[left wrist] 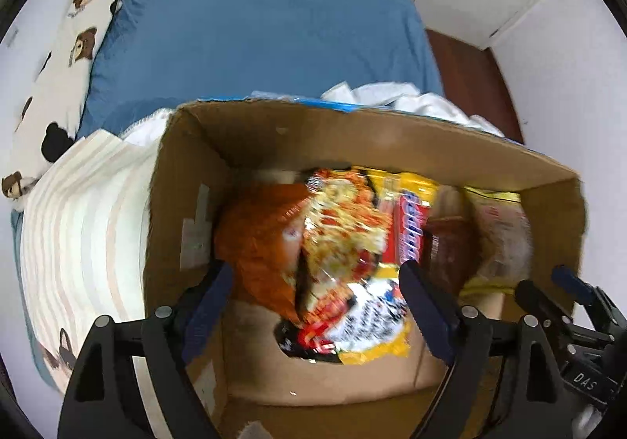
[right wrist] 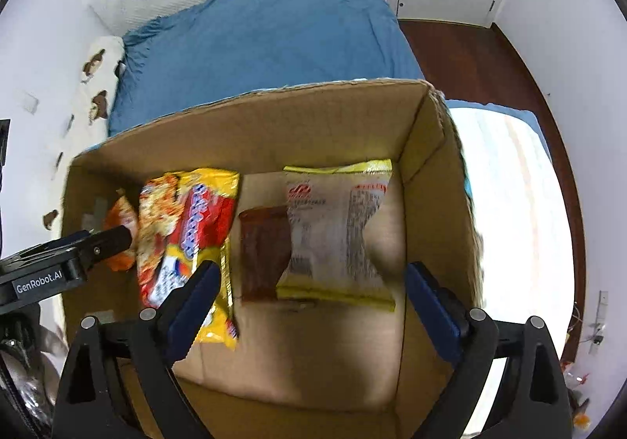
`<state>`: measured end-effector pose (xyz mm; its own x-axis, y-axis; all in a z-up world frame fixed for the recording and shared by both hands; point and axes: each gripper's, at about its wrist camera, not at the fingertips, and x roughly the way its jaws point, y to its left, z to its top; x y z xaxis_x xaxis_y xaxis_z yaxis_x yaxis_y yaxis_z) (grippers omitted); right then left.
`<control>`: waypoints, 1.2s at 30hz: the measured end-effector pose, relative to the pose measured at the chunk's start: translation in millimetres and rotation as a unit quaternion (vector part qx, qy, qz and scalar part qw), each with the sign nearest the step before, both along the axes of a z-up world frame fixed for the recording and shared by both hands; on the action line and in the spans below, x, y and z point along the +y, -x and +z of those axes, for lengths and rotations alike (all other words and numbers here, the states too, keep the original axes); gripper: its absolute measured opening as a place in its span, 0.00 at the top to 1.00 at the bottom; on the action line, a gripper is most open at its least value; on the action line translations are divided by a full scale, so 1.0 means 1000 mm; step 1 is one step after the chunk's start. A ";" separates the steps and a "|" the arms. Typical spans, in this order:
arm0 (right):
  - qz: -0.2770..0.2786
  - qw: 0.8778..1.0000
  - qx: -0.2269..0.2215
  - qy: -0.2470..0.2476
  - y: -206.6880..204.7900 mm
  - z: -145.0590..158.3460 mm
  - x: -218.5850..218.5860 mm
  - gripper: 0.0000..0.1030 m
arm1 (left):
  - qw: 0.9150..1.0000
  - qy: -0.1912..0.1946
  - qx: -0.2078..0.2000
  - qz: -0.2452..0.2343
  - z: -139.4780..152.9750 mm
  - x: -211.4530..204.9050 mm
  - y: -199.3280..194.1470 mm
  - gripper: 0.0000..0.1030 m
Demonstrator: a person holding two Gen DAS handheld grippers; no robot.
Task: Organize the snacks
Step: 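Carry both bags into the cardboard box and release them, then grasp the panda snack bag with the left tool while the right grasps the orange seed bag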
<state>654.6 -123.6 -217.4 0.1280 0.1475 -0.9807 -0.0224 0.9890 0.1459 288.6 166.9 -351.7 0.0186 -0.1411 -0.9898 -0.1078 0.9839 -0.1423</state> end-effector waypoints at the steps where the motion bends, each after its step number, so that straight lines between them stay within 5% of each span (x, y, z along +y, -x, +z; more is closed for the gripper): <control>1: 0.000 1.000 -0.006 -0.002 0.007 0.006 -0.001 0.06 | 1.000 -0.001 -0.007 -0.003 0.006 -0.003 0.005 0.16; 9: 0.002 0.998 -0.054 -0.041 0.074 0.060 0.002 0.04 | 0.996 0.012 -0.094 -0.001 0.078 -0.010 0.077 0.16; 17: -0.031 0.993 -0.066 -0.088 0.158 0.088 -0.006 0.04 | 0.993 0.001 -0.115 0.007 0.105 -0.009 0.163 0.16; 22: -0.110 0.986 -0.018 -0.125 0.224 0.051 -0.029 0.04 | 0.997 -0.010 -0.076 0.013 0.077 -0.010 0.217 0.16; 27: -0.181 0.971 0.077 -0.138 0.282 -0.028 -0.043 0.04 | 1.000 -0.011 -0.020 0.021 0.031 -0.012 0.244 0.16; 32: -0.238 0.954 0.120 -0.137 0.305 -0.074 -0.049 0.04 | 1.000 -0.013 0.009 0.011 0.002 -0.023 0.244 0.16; 36: -0.231 0.955 0.132 -0.132 0.303 -0.090 -0.037 0.04 | 0.999 0.006 0.032 0.015 -0.021 -0.031 0.231 0.16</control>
<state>351.1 -160.8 -307.7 -0.0075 0.3825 -0.9239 0.4795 0.8122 0.3324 57.9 135.6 -372.7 -0.0403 -0.1533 -0.9874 -0.1474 0.9783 -0.1459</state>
